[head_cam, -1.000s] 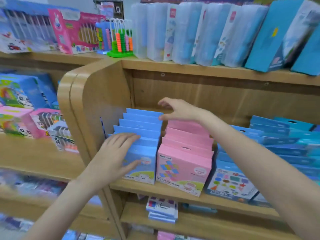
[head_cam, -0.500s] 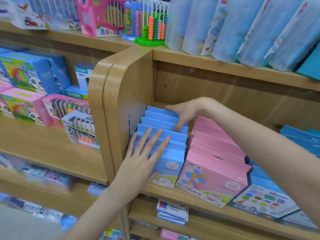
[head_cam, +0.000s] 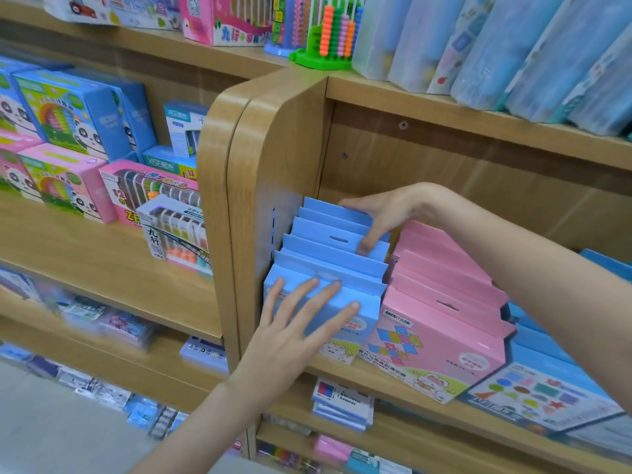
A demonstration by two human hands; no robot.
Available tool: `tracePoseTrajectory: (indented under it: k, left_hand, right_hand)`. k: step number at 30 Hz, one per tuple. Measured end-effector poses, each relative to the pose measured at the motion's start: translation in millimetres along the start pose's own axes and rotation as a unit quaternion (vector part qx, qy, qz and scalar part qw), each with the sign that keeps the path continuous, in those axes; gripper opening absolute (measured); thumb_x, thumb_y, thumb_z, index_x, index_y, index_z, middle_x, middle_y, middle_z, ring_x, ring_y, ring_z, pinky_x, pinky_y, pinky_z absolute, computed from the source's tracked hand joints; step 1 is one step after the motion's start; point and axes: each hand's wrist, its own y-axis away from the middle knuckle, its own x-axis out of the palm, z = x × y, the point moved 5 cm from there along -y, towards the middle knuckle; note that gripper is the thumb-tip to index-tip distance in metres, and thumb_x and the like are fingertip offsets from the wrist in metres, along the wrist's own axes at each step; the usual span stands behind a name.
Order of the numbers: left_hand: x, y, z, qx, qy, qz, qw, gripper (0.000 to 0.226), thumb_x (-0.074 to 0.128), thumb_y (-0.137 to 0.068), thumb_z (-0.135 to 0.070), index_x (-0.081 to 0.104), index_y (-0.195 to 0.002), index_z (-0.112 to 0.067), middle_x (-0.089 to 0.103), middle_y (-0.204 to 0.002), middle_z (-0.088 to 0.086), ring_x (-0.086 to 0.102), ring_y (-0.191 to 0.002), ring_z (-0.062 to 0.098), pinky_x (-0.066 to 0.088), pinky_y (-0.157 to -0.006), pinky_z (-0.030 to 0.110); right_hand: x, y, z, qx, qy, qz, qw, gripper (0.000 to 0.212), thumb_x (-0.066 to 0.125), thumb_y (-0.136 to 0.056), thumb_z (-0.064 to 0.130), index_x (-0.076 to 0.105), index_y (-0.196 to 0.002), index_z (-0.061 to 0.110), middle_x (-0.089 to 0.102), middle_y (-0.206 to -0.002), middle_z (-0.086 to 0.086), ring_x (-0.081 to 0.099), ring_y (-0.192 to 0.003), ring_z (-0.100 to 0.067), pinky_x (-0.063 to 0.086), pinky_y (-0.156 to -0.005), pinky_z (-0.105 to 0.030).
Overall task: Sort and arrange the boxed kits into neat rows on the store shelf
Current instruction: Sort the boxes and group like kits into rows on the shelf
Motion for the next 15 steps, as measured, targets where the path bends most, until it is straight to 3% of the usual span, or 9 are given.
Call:
tracePoseTrajectory:
  k: [11,15]
  left_hand:
    - [-8.9,8.7,9.0,0.050,-0.015,-0.041,0.998,0.089,0.083,-0.066,-0.020,0.033,-0.138,-0.031,0.037,-0.139,0.004,0.038,-0.126,0.027,0.024,-0.108,0.051]
    - [-10.3,7.9,11.1,0.049,-0.017,-0.036,0.998,0.090,0.083,-0.064,-0.022,0.033,-0.138,-0.030,0.036,-0.140,0.005,0.038,-0.126,0.027,0.025,-0.106,0.052]
  right_hand:
    - [8.0,9.9,10.1,0.000,-0.006,-0.003,1.000,0.074,0.077,-0.072,0.022,0.034,-0.132,0.025,0.050,-0.128,0.011,0.050,-0.116,-0.010,0.041,-0.101,-0.029]
    - [10.1,13.6,8.2,0.002,0.025,-0.054,0.998,0.087,0.073,-0.075,0.024,0.019,-0.142,0.025,0.037,-0.142,0.007,0.039,-0.128,-0.013,0.035,-0.107,-0.029]
